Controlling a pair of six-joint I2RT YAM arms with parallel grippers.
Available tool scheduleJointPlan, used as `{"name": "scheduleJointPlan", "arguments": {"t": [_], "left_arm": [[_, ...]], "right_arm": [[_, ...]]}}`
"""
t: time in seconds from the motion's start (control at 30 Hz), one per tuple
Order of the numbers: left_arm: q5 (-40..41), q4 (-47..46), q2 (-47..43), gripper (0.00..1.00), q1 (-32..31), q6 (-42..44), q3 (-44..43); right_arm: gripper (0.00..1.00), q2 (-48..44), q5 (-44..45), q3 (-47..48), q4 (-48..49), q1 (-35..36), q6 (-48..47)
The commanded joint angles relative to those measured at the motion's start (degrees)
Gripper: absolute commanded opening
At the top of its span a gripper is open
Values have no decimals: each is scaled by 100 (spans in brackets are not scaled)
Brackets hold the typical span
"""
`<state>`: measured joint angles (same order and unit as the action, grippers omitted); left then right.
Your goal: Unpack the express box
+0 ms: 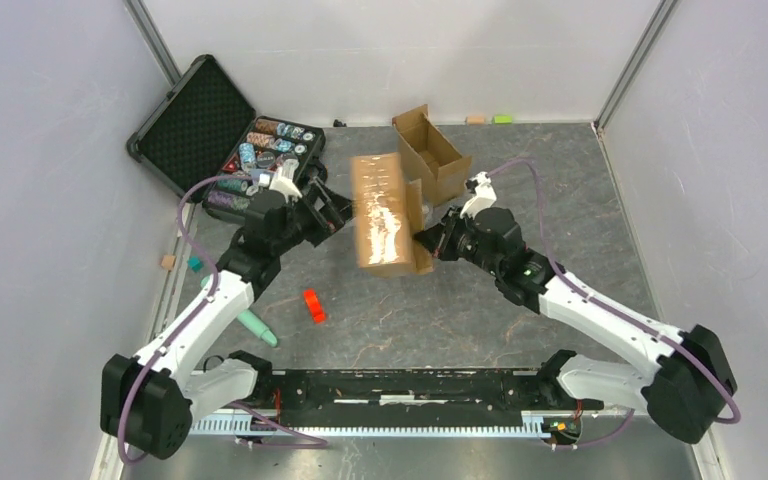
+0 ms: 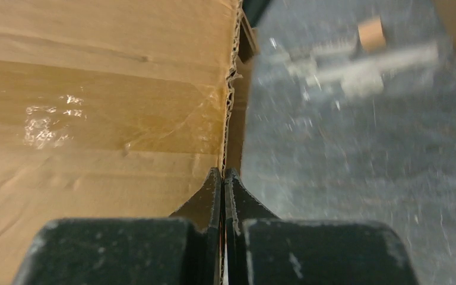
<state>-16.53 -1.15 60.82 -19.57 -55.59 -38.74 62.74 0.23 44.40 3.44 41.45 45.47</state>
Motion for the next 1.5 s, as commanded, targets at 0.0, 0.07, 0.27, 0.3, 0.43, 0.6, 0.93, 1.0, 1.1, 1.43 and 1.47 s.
{"name": "scheduleJointPlan", "arguments": {"t": [0.0, 0.07, 0.27, 0.3, 0.43, 0.6, 0.93, 1.0, 1.1, 1.43, 1.47], "left_arm": [[210, 517, 181, 100, -555, 978, -918], [279, 650, 473, 100, -808, 1138, -1151], [691, 1088, 906, 100, -1277, 1442, -1634], [745, 1183, 939, 100, -1242, 1468, -1661], [925, 1409, 970, 100, -1223, 1585, -1736], [864, 1473, 1131, 100, -1075, 1692, -1548], [899, 1363, 566, 100, -1090, 1648, -1518], [789, 1503, 577, 100, -1119, 1678, -1776], [988, 1849, 636, 100, -1031, 1852, -1990], [660, 1395, 660, 100, -1102, 1612, -1541], [625, 1369, 753, 100, -1056, 1575, -1487]], "right_arm": [[0, 317, -484, -213, 710, 34, 259], [0, 408, -483, -218, 828, 37, 303], [0, 420, -358, 203, 468, 3, 97], [0, 349, -231, 264, 379, -4, 66], [0, 231, -87, 461, -24, -224, -192], [0, -127, -103, 731, -40, -216, -244], [0, -23, 50, 973, -391, -322, -477], [0, 344, -281, 973, -391, -146, -368], [0, 269, 259, 740, -308, 201, -197], [0, 341, -308, 445, -70, -350, 152], [0, 272, -245, 608, -253, -301, 34]]}}
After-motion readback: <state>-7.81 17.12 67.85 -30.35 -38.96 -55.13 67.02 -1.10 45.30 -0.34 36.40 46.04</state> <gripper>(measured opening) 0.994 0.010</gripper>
